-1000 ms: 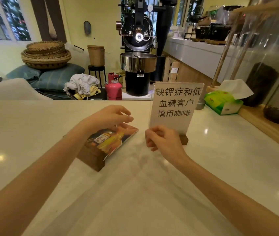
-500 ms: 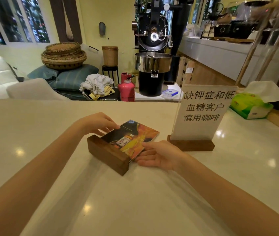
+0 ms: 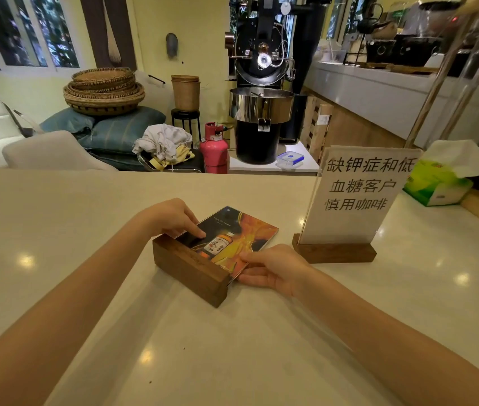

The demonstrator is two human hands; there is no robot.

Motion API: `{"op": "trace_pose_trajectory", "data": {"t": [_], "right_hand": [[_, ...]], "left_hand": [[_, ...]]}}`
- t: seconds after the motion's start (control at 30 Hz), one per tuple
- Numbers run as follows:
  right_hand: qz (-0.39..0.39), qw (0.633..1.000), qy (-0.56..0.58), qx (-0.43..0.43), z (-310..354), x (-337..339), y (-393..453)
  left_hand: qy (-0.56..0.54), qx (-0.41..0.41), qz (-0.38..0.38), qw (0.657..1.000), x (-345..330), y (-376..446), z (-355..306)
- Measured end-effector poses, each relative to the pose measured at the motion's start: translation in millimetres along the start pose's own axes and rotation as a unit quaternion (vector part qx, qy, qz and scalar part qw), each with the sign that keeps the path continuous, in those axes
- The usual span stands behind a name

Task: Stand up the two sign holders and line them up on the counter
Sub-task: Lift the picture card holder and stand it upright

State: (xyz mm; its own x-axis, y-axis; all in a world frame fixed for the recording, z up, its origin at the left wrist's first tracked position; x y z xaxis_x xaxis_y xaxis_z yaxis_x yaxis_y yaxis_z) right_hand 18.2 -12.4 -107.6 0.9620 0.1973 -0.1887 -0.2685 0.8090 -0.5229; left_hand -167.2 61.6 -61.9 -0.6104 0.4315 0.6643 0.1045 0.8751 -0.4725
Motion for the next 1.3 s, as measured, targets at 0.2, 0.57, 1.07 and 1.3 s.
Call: {"op": "trace_pose_trajectory", "data": {"t": [0.2, 0.57, 1.07, 1.3], "right_hand": [[-0.002, 1.0, -0.02, 0.015, 5, 0, 0], [-0.082, 0.95, -0.174, 0.247, 62, 7, -22], [-0.144, 0.849, -0.291, 0.416, 75, 12, -51], [-0.16, 0.803, -0.342, 0.461, 72, 11, -61]], "left_hand": [[-0.025, -0.007, -0.011, 1.0, 1, -2, 0], [-0.193, -0.14, -0.14, 0.961, 20, -22, -18], [-0.269, -0.253, -0.219, 0.903, 10, -33, -30], [-0.255, -0.266, -0.267, 0.89, 4, -39, -31]]}}
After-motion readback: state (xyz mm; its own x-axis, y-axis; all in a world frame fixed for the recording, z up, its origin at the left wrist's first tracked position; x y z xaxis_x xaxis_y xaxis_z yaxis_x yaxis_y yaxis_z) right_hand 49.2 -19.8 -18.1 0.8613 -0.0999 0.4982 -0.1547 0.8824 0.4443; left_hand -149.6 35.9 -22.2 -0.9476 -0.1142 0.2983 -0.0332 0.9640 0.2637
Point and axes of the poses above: each hand's wrist, its own y-axis towards the middle knuckle, its own x-axis out of the back of the hand, z = x × y, the point moved 7 cm from there along y, towards the middle knuckle, and after that the axes turned 6 degrees about z, right-handed, at the moved point
